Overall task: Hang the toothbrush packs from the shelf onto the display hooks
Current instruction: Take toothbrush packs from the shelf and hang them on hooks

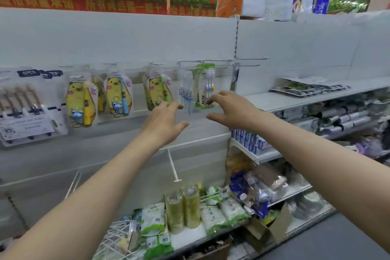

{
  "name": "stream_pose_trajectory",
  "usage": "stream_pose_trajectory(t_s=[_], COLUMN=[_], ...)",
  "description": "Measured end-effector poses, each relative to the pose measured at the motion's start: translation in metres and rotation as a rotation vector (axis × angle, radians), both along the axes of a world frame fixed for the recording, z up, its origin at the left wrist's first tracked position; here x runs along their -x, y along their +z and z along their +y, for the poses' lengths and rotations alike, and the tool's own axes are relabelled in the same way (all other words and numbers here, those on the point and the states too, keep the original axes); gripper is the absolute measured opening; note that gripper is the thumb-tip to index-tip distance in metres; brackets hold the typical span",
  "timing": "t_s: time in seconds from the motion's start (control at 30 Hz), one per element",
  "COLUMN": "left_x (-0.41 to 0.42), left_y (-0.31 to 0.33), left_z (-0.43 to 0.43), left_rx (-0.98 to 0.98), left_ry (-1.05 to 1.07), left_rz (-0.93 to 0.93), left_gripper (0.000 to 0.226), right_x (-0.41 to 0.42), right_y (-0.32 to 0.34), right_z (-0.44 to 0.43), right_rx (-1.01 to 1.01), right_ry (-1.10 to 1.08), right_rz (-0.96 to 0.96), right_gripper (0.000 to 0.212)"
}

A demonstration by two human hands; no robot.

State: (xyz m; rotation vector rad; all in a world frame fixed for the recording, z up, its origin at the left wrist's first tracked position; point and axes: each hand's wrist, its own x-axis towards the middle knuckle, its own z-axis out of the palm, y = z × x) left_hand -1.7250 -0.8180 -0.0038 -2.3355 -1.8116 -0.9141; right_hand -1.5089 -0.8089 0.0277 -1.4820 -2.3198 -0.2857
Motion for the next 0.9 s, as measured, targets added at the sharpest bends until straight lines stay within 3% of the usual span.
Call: stream_pose_trajectory(t_s=[0.17,0.47,0.9], left_x=[-0.093,-0.320,-0.544], left_y=[0.004,0.000,0.004], left_z=[0.018,0.067,0.151], left_rx=[0.039,0.021,-0.006], left_ry=[-0.056,-0.221,-0.552], left_rz=[0.090,0.066,-0.043], left_gripper=[0.056,0.056,0.047], right_x=[-0.097,-0.323,-0.561], right_y=[0.003,0.001,-0.010], right_z=[0.002,0.004,0.062], right_rx=[0.008,-0.043,-0.037], right_ry=[-0.109,-0.281,-0.258], right_rz=[-0.002,-0.068,0.081], right_gripper=[0.050,0.054,0.052])
